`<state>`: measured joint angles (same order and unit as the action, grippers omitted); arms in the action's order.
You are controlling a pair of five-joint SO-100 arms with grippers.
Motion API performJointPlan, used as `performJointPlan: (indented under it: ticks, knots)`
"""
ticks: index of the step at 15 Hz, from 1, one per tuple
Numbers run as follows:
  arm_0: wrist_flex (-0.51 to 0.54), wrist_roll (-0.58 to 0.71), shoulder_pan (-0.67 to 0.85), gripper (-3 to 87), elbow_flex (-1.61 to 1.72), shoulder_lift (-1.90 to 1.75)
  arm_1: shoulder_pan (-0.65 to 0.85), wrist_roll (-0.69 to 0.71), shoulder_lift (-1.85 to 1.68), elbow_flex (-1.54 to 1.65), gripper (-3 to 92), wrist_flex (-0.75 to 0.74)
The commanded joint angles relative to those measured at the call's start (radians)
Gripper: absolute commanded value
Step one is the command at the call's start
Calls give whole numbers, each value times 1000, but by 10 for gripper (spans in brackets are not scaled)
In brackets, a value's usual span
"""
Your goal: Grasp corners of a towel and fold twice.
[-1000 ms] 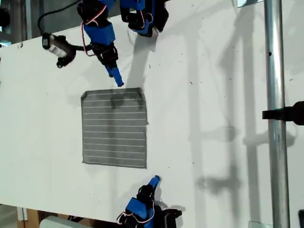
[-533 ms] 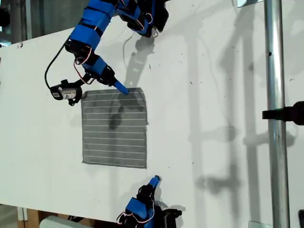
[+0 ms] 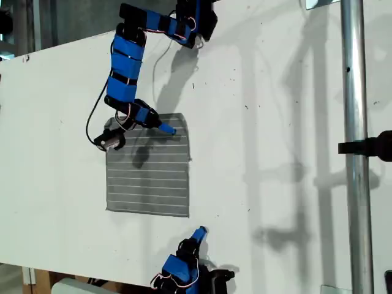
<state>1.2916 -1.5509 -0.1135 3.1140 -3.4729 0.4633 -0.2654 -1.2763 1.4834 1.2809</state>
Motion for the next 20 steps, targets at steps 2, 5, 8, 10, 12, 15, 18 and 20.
performJointPlan:
  ticks: [2,5,8,10,12,15,18,20]
  knots:
    - [3,-5,-12,-26,6,-2,-51,-34,66,3,401,-44]
    - [3,-6,-12,-26,6,-2,-100,-97,216,-72,381,-40]
    - [3,-5,-9,-26,6,-2,-97,-153,275,-132,199,23]
    - [3,0,-5,-26,6,-2,-92,-187,285,-147,-2,43]
    - [3,0,0,-26,6,-2,-98,-189,287,-147,-3,43]
    - [-20,-25,35,-27,5,-3,-97,-183,288,-146,-3,37]
    - [-29,-63,17,-28,-37,-3,-100,-189,288,-140,-3,34]
    - [5,-49,74,-28,-184,14,-103,-189,288,-140,-3,31]
